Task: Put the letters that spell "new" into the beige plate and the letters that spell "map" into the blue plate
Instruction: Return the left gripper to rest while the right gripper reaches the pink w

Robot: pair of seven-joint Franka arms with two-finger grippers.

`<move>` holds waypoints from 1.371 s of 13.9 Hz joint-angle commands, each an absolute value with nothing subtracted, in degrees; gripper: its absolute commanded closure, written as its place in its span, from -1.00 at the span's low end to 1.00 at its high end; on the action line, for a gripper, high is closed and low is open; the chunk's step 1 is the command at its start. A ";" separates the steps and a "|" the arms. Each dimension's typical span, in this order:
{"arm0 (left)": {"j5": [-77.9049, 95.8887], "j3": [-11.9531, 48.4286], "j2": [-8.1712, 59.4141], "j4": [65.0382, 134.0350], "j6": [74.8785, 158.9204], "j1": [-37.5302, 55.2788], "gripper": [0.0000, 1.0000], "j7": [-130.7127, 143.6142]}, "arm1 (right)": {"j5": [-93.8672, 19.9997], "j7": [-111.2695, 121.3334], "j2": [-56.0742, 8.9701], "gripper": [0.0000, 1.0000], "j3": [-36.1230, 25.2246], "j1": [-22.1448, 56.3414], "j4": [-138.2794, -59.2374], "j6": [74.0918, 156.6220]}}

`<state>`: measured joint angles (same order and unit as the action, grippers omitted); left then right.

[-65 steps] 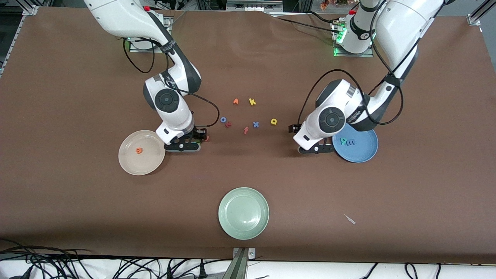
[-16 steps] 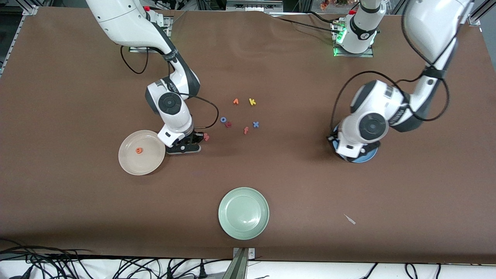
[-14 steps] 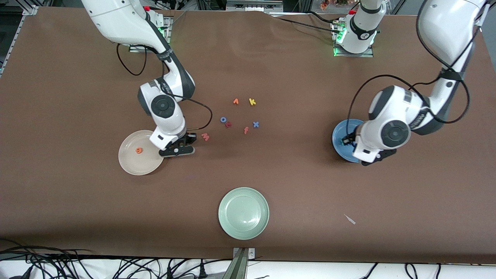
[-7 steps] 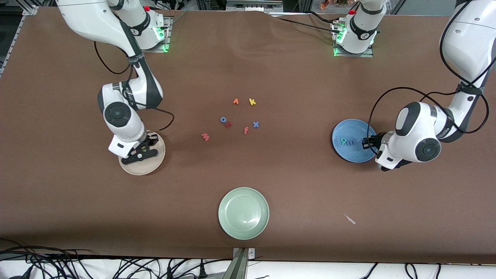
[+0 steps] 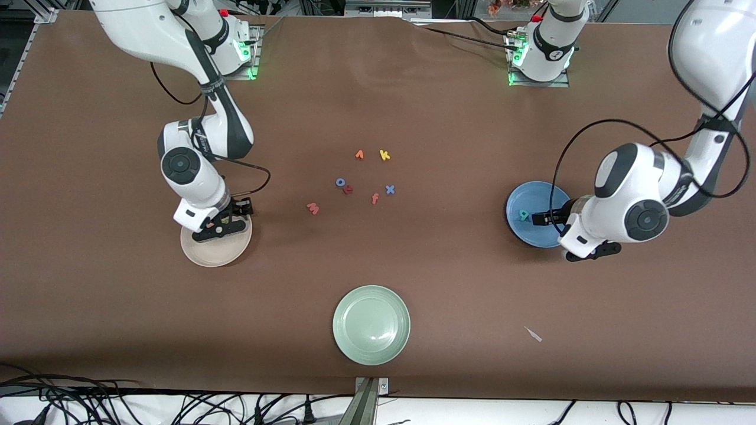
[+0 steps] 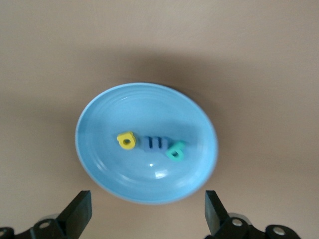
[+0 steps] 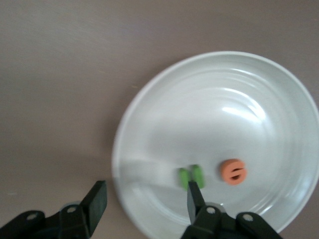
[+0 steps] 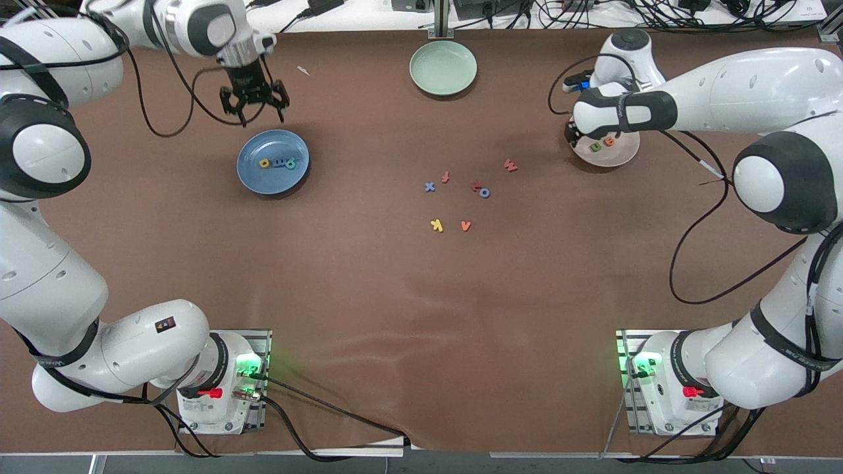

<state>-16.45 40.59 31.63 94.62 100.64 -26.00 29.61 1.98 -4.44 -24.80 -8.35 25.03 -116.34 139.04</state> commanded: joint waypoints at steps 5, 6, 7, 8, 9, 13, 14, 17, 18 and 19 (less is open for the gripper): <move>-16.27 45.80 26.92 74.97 84.37 -24.97 -1.00 18.07 | 0.88 -30.65 -22.94 -0.69 2.54 25.14 -113.99 138.41; -15.48 44.22 25.50 74.45 84.29 -23.39 -1.00 13.15 | 0.88 -33.72 -23.37 -0.70 4.11 25.40 -113.99 139.82; -12.34 39.51 23.40 74.27 84.29 -22.60 -1.00 8.22 | 0.97 -37.06 -24.07 -0.70 5.09 26.10 -113.99 141.23; -6.82 31.81 18.59 75.40 84.98 -18.15 -1.00 2.26 | 0.97 -39.61 -24.87 -0.70 5.18 27.58 -114.08 142.63; -3.03 21.64 16.28 76.11 85.16 -12.19 -1.00 -2.33 | 1.14 -41.03 -25.22 -0.70 5.19 28.29 -114.17 143.60; 2.02 7.49 7.77 87.48 92.77 -1.35 -1.00 -4.49 | 5.08 -38.17 -27.59 -0.75 5.01 30.68 -114.52 147.99; 1.93 5.56 3.30 94.06 97.51 0.94 -1.00 -4.40 | 5.36 -34.06 -28.12 -0.82 5.01 30.67 -114.78 150.01; 1.85 3.16 -1.40 100.54 100.20 3.51 -1.00 -4.92 | 5.36 -19.21 -27.86 -0.89 5.01 30.59 -116.36 153.54; 1.85 3.16 -1.67 100.55 100.02 3.52 -1.00 -4.75 | 5.36 -15.42 -28.04 -0.89 5.01 30.59 -117.06 154.94; 1.85 3.16 -1.67 100.63 99.67 3.52 -1.00 -4.66 | 5.36 -11.55 -28.21 -0.89 4.84 30.41 -117.94 157.04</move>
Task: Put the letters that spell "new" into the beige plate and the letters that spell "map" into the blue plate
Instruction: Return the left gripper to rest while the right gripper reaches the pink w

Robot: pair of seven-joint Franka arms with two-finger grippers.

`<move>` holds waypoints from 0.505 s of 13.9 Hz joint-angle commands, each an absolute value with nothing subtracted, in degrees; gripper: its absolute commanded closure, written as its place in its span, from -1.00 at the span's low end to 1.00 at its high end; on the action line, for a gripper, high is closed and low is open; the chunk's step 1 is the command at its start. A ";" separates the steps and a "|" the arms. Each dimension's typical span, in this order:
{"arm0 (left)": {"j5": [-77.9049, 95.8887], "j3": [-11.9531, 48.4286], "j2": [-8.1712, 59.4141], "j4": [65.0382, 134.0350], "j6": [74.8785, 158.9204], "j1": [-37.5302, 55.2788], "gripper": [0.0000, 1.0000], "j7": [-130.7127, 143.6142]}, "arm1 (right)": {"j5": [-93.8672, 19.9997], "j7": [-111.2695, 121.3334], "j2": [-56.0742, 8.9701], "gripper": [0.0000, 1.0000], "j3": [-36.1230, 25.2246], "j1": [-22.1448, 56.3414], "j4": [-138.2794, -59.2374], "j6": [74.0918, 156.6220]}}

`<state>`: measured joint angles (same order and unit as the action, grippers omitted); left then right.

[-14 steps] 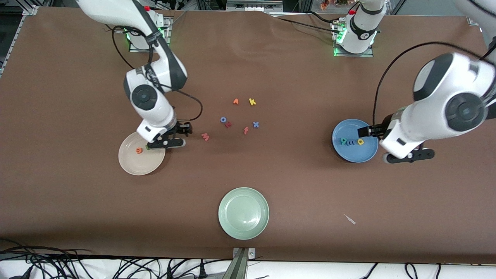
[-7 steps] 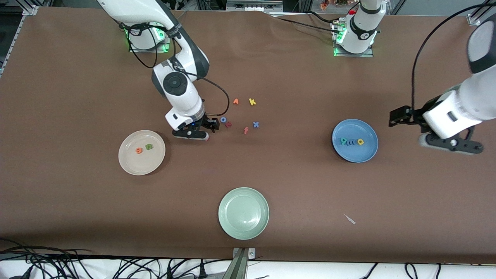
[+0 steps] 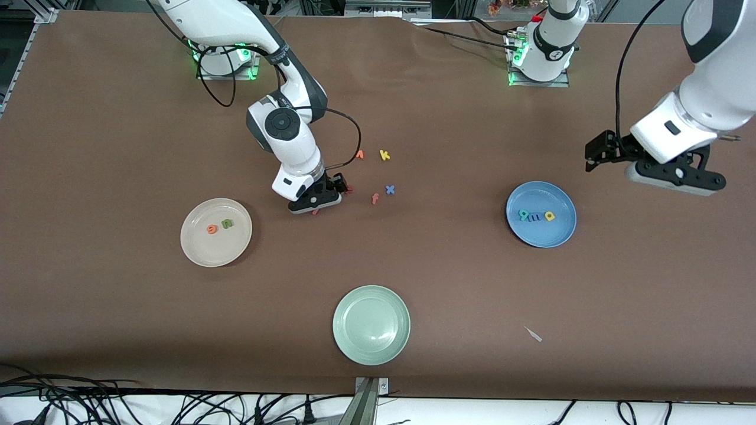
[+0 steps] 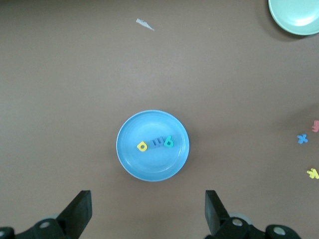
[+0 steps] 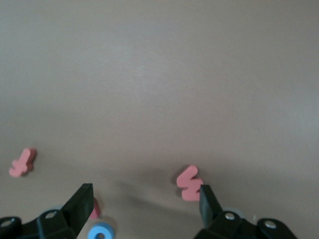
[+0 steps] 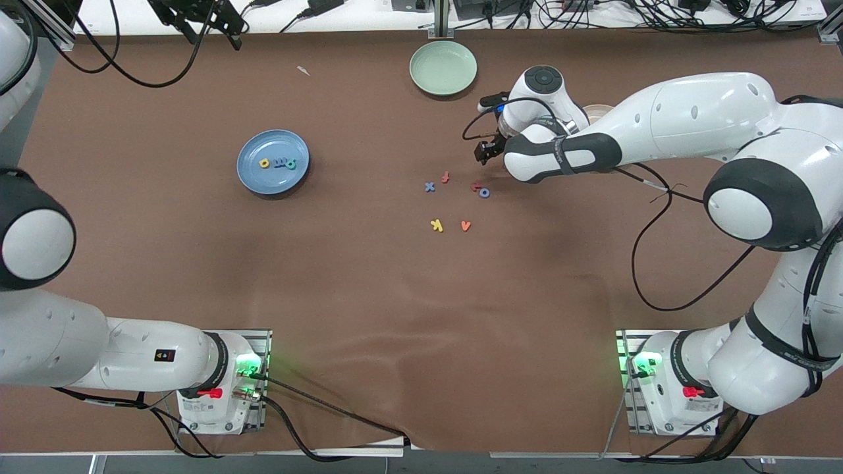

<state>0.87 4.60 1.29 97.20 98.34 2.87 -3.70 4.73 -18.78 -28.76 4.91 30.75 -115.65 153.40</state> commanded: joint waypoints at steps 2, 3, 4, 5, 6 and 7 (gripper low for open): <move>1.67 3.34 -1.50 100.37 99.06 2.99 -1.00 -4.57 | 5.36 -2.85 -28.39 -0.89 3.79 29.89 -120.22 159.42; 1.58 3.43 -1.49 100.37 97.57 2.73 -1.00 -4.66 | 5.36 0.23 -28.39 -0.89 3.61 29.36 -121.71 161.26; 1.50 3.51 -1.58 100.28 95.56 2.72 -1.00 -4.75 | 5.36 1.74 -28.74 -0.89 3.60 28.92 -123.82 164.41; 1.49 3.52 -1.58 100.28 95.19 2.72 -1.00 -4.66 | 5.36 1.93 -29.61 -0.89 3.60 28.66 -125.06 167.40; 1.49 3.43 -1.50 100.11 95.19 2.72 -1.00 -4.75 | 5.36 1.76 -30.32 -0.87 3.60 28.74 -125.42 168.48; 1.49 3.43 -1.32 99.85 95.01 2.72 -1.00 -4.83 | 5.36 1.24 -30.58 -0.85 3.60 28.83 -125.33 168.40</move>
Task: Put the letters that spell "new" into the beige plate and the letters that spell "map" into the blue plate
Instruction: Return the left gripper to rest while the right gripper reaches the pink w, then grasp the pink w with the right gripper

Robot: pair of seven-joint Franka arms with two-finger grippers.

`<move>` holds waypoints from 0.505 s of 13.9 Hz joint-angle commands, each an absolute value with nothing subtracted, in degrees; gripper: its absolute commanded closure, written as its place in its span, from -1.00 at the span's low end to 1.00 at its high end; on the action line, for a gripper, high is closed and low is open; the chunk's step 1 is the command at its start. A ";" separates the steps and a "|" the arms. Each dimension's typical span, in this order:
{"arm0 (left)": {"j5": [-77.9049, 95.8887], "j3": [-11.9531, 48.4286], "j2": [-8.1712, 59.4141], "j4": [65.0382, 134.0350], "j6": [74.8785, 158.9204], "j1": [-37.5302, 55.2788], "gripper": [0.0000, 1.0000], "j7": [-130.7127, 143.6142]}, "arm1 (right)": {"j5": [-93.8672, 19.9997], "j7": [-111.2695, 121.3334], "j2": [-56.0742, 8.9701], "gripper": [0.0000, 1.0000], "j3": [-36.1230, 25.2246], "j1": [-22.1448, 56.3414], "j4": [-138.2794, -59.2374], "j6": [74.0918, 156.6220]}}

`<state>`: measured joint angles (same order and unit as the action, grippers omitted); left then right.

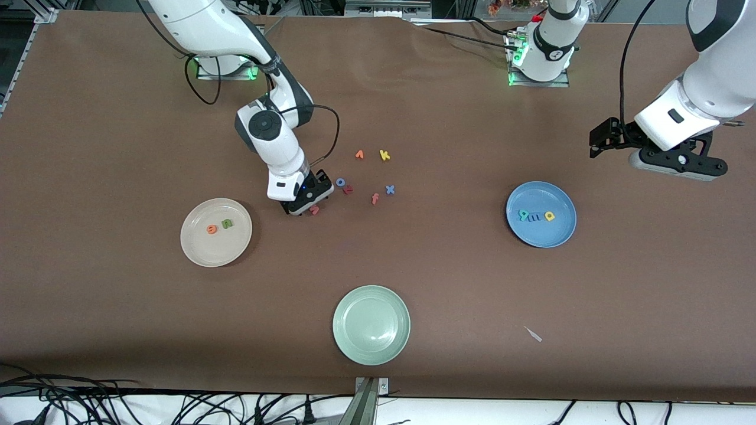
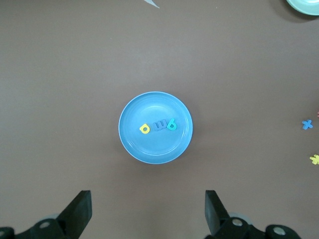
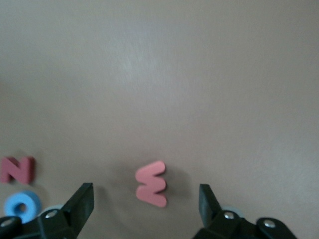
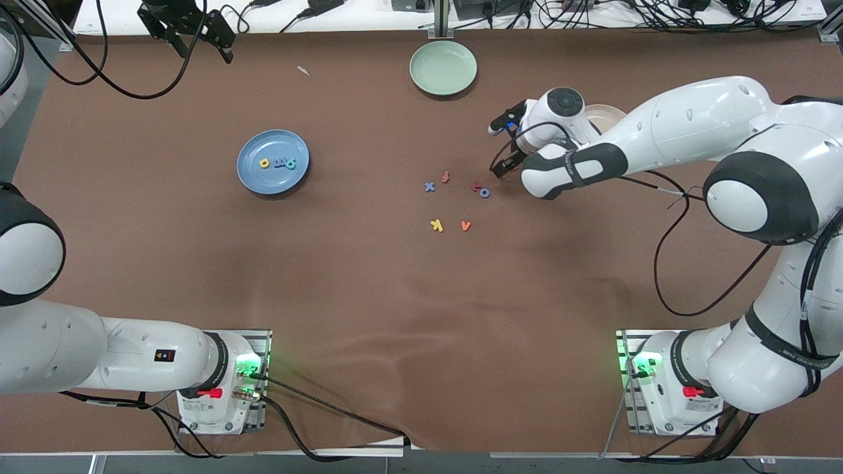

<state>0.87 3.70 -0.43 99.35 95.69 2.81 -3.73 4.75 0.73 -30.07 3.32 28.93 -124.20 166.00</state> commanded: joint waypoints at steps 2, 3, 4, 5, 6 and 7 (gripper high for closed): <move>1.49 3.25 -0.97 99.49 94.92 2.72 -1.00 -5.01 | 5.36 1.58 -30.50 -0.84 3.60 28.92 -125.42 168.40; 1.58 3.43 -0.79 98.80 94.83 2.81 -1.00 -4.75 | 5.36 1.49 -30.50 -0.77 3.69 28.92 -125.42 168.40; 1.58 3.43 -0.79 98.79 94.83 2.90 -1.00 -4.66 | 5.36 1.67 -30.50 -0.71 3.69 28.92 -125.42 168.40; 1.58 3.51 -0.70 98.79 94.83 2.90 -1.00 -4.66 | 5.36 1.67 -30.59 -0.53 3.69 28.92 -125.33 168.40; 1.58 3.52 -0.70 98.79 94.83 2.81 -1.00 -4.66 | 5.36 1.32 -30.59 -0.38 3.69 28.92 -125.16 168.40; 1.58 3.52 -0.70 98.79 94.83 2.81 -1.00 -4.57 | 5.36 1.14 -30.59 -0.24 3.69 28.92 -124.98 168.40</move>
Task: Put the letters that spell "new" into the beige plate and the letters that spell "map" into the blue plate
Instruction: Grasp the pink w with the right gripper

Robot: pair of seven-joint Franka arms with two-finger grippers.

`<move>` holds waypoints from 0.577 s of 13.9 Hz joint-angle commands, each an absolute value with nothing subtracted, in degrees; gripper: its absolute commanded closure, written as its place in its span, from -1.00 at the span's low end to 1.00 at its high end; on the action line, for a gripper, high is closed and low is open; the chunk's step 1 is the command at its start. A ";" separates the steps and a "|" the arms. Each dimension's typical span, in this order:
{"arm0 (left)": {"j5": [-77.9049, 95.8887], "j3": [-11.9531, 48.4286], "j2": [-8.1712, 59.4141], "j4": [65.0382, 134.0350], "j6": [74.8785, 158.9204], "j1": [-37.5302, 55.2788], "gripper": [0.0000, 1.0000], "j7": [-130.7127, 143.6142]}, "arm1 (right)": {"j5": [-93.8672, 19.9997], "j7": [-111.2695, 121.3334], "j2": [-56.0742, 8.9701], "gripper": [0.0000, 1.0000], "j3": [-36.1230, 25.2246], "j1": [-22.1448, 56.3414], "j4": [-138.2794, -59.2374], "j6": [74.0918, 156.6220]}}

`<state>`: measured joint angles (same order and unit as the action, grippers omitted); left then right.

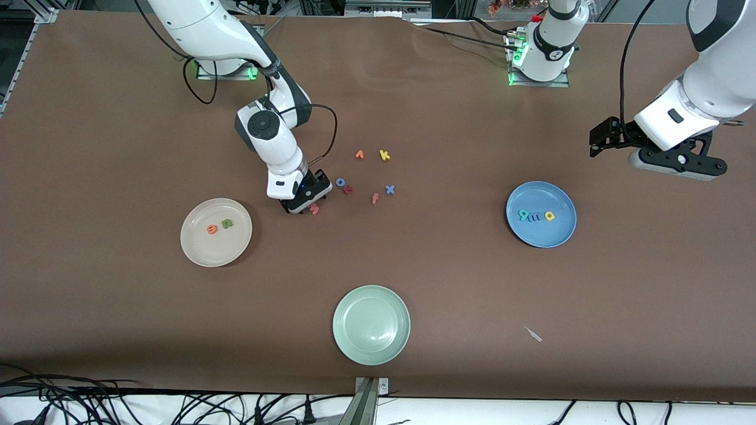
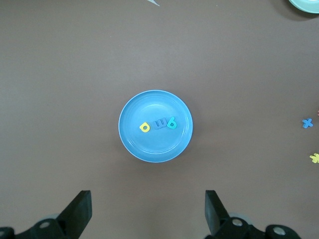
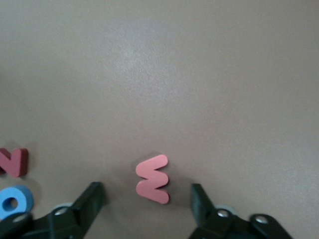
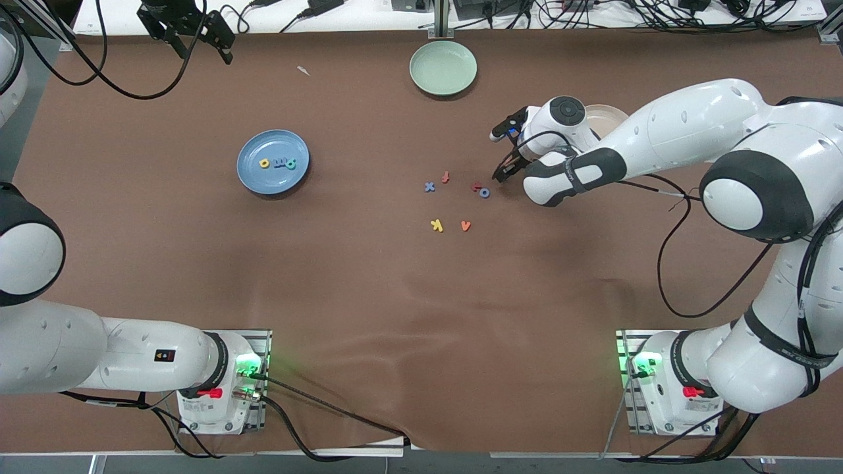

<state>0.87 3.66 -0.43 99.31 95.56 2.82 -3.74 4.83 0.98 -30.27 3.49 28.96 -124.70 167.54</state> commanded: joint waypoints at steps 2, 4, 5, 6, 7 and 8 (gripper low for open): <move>1.58 3.43 -0.70 98.70 94.83 2.81 -1.00 -4.66 | 5.36 1.23 -30.59 0.02 3.69 28.48 -124.54 168.57; 1.58 3.34 -0.70 98.70 94.31 2.72 -1.00 -4.75 | 5.36 1.67 -30.59 0.37 3.69 28.48 -124.28 168.57; 1.58 3.34 -0.44 98.61 94.13 2.72 -1.00 -4.66 | 5.36 2.02 -30.59 0.49 3.69 28.22 -124.10 168.49; 1.58 3.34 -0.27 98.61 94.04 2.72 -1.00 -4.57 | 5.45 2.11 -30.59 0.63 3.69 27.34 -123.84 168.40; 1.58 3.34 -0.26 98.53 93.96 2.72 -1.00 -4.57 | 5.45 2.72 -30.50 0.68 3.69 26.81 -123.32 167.96; 1.58 3.17 -0.26 98.44 93.96 2.72 -1.00 -4.74 | 5.45 3.42 -30.15 0.69 3.69 26.28 -122.88 166.57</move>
